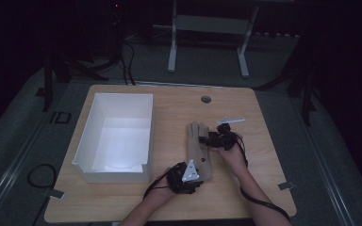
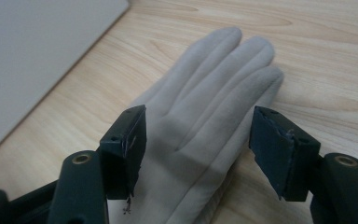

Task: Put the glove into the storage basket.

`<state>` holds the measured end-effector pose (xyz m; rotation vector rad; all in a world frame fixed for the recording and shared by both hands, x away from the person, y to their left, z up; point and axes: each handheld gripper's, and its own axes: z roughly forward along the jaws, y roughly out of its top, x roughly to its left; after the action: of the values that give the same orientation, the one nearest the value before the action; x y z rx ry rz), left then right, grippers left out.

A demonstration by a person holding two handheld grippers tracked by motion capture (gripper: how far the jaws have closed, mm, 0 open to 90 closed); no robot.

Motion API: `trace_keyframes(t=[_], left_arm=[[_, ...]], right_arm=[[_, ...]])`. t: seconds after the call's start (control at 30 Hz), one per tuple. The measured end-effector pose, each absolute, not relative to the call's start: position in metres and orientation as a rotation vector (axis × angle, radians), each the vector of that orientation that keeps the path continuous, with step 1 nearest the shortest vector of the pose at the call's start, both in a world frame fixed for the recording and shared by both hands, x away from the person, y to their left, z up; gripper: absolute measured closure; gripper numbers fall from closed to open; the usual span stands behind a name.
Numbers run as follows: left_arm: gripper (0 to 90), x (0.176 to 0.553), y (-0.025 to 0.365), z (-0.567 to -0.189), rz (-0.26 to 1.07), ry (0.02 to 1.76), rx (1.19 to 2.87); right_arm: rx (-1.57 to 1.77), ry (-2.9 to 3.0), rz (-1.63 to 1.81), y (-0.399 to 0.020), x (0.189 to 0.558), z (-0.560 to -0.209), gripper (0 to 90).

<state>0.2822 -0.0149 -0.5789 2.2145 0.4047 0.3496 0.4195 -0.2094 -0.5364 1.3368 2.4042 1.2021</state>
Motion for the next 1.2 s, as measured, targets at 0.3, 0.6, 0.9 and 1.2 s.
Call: trace_keyframes(t=[0.3, 0.6, 0.9, 1.2], left_arm=[[62.2, 0.285, -0.014, -0.579, 0.351, 0.414, 2.219], [71.9, 0.286, -0.012, -0.58, 0.364, 0.431, 2.212], [79.4, 0.287, -0.01, -0.579, 0.356, 0.448, 2.207], [80.6, 0.285, -0.013, -0.57, 0.368, 0.48, 2.246]], right_arm=[[1.415, 2.439, 1.113, -0.2, 0.433, -0.555, 24.1], [1.369, 2.562, 1.155, -0.195, 0.438, -0.557, 50.6], [1.394, 2.572, 1.242, -0.188, 0.436, -0.557, 66.2], [1.349, 2.55, 1.282, -0.19, 0.432, -0.538, 67.0]])
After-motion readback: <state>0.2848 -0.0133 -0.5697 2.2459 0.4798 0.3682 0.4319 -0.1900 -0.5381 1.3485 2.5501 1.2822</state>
